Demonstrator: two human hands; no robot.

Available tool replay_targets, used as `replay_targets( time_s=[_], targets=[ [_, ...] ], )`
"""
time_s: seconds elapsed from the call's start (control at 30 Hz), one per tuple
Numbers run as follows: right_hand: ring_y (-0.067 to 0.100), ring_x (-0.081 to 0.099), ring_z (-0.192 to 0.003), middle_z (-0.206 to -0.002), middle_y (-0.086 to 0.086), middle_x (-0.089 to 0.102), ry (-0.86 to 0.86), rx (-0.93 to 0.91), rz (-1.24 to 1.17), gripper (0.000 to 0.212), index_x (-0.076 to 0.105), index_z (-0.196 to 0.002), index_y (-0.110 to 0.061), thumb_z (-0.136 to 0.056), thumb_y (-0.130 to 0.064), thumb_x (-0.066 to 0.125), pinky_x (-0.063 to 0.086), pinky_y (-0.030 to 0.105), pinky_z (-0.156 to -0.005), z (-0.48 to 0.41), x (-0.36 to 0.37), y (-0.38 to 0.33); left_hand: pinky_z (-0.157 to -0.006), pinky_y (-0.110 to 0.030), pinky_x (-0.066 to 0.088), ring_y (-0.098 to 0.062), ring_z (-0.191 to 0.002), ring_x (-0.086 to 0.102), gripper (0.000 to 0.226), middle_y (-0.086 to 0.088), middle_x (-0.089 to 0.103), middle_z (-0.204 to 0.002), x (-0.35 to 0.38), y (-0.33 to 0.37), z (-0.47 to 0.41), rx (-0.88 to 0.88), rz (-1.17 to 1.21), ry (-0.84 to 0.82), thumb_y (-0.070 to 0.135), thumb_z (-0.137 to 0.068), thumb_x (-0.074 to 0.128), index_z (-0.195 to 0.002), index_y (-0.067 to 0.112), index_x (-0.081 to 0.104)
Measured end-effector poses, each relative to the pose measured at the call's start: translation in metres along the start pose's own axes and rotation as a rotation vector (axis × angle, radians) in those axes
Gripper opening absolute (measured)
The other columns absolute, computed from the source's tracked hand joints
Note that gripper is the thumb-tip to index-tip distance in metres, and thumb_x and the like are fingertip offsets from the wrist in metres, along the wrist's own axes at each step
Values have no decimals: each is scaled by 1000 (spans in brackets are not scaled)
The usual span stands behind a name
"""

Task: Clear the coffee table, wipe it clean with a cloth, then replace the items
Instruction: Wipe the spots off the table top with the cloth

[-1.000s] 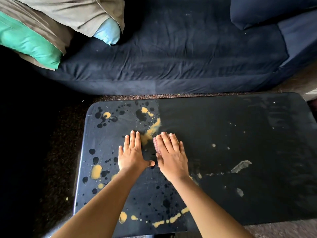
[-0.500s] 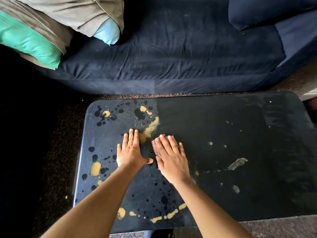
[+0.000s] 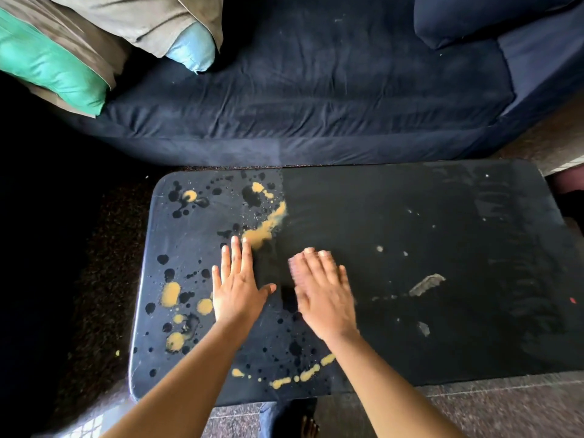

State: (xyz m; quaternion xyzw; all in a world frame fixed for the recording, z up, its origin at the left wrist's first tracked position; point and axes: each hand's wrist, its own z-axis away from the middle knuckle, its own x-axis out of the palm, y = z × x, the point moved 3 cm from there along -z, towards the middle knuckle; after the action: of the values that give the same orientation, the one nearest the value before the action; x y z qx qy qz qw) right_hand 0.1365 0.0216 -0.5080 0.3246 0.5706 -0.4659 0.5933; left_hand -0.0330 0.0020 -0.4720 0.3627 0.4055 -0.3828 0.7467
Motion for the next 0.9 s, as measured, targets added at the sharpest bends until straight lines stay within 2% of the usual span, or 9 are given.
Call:
replay_targets(
  time_s=[0.1,0.2,0.33,0.43,0.53,0.67,0.73,0.83,0.9],
  targets=[
    [28,27,-141,-155,-1,27,9,262,2,61,27,-148,-22,-91,-37,41,32,50,-108,4,-2,32,-119,-42,0,-23,-146,-18,100,-3,-24,-157,12,-10,31,-58,-1,-54,51,-90,54,-148,17,-21],
    [33,29,-139,-153,5,31,60,380,-60,65,33,-146,-17,-87,-34,54,34,51,-106,5,-4,14,-120,-42,4,-24,-146,-15,103,-5,-22,-157,23,-22,49,-101,-27,-100,58,-87,52,-149,16,-19],
    [29,25,-141,-155,1,27,22,107,-86,63,27,-148,-21,-90,-38,42,30,50,-109,19,6,-40,-120,-40,6,-26,-147,-11,105,-7,-17,-159,26,-22,50,-109,-19,-122,59,-85,54,-150,14,-15],
    [24,26,-141,-155,-5,26,-14,-51,-26,60,25,-148,-25,-90,-39,35,32,50,-109,26,3,-26,-120,-40,5,-28,-147,-9,106,-9,-16,-159,22,-17,47,-109,-46,-144,56,-85,57,-150,12,-15],
    [25,26,-142,-156,-5,24,-21,154,25,62,26,-149,-24,-90,-42,30,30,51,-109,36,0,23,-120,-40,4,-31,-146,-10,105,-13,-17,-158,19,-13,45,-121,-98,-184,53,-87,56,-149,10,-17],
    [32,29,-139,-154,4,30,40,371,-66,62,31,-147,-17,-90,-35,46,34,52,-108,47,3,19,-119,-40,2,-32,-146,-11,105,-16,-19,-157,18,-11,44,-131,-167,-224,53,-89,54,-148,7,-20],
    [31,29,-139,-154,2,30,61,266,-104,63,29,-147,-20,-87,-36,41,32,51,-108,50,5,-13,-119,-40,2,-32,-146,-11,104,-16,-19,-157,19,-9,44,-133,-184,-235,53,-90,53,-148,7,-20],
    [27,30,-140,-153,-2,31,19,-37,-58,62,27,-147,-25,-88,-38,38,33,50,-108,58,7,-33,-119,-41,2,-31,-146,-11,104,-15,-19,-157,19,-8,43,-136,-188,-241,53,-90,52,-148,7,-20],
    [24,28,-141,-155,-5,27,-2,-66,-13,61,25,-148,-27,-89,-39,37,32,50,-109,63,7,-11,-120,-41,2,-31,-146,-11,104,-15,-20,-157,20,-9,43,-136,-190,-244,54,-90,52,-148,7,-20]
  ],
)
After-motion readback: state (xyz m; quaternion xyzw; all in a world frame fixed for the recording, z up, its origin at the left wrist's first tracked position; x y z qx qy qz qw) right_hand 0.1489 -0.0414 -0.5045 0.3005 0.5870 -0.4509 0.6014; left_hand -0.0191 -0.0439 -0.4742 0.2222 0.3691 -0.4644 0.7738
